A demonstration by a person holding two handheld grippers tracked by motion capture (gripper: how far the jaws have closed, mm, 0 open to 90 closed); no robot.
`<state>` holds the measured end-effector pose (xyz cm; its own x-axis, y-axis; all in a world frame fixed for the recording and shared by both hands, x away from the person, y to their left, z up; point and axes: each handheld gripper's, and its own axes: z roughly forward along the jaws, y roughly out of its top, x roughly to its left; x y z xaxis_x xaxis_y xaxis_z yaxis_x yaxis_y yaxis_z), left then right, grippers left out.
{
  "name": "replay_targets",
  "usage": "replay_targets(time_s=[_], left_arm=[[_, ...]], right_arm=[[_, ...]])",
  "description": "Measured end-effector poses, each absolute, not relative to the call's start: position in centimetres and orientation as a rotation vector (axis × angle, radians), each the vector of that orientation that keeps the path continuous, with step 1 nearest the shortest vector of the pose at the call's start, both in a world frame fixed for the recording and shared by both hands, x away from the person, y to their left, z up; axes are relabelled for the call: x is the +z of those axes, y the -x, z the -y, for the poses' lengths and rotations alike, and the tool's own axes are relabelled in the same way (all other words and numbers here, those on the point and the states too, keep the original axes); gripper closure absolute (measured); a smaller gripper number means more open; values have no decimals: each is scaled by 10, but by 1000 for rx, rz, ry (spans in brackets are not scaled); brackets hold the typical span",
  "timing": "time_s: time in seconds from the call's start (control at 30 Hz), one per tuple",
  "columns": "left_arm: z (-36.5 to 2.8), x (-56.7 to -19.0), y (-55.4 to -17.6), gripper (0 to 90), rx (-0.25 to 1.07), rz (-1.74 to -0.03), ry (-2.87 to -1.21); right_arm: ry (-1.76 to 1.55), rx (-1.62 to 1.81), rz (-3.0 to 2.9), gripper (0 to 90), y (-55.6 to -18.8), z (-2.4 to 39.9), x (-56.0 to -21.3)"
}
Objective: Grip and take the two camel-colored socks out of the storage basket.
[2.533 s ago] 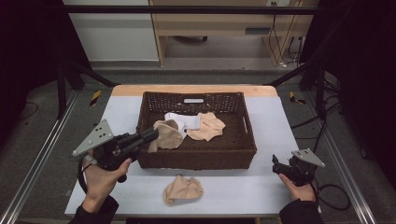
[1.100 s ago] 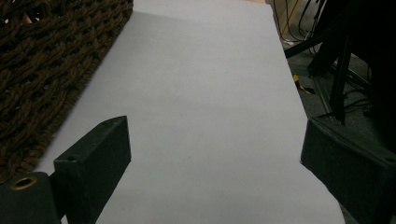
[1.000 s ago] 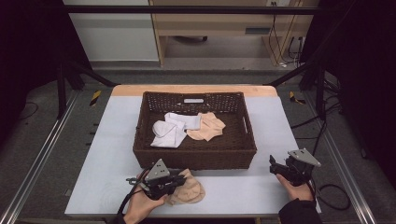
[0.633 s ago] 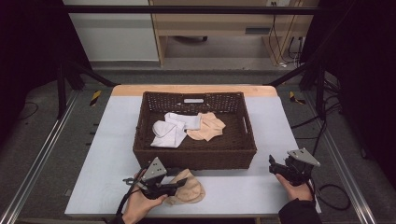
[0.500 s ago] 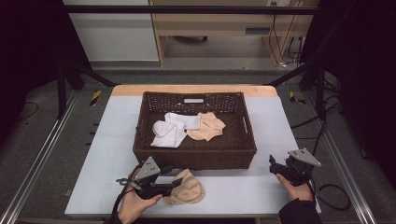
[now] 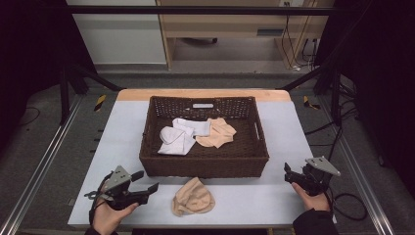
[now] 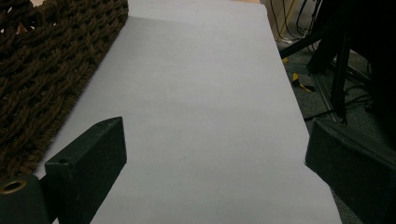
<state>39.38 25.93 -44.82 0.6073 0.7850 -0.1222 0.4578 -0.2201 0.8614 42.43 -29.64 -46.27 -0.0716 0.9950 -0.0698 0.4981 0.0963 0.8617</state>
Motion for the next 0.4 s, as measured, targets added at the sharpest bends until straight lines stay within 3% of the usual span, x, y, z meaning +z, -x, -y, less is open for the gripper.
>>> replay_targets(time_s=[0.4], left_arm=[[-316, -456, -418, 217, 589, -1185, -1820]], right_arm=[[-1496, 880, -1681, 53, -426, 297, -464]])
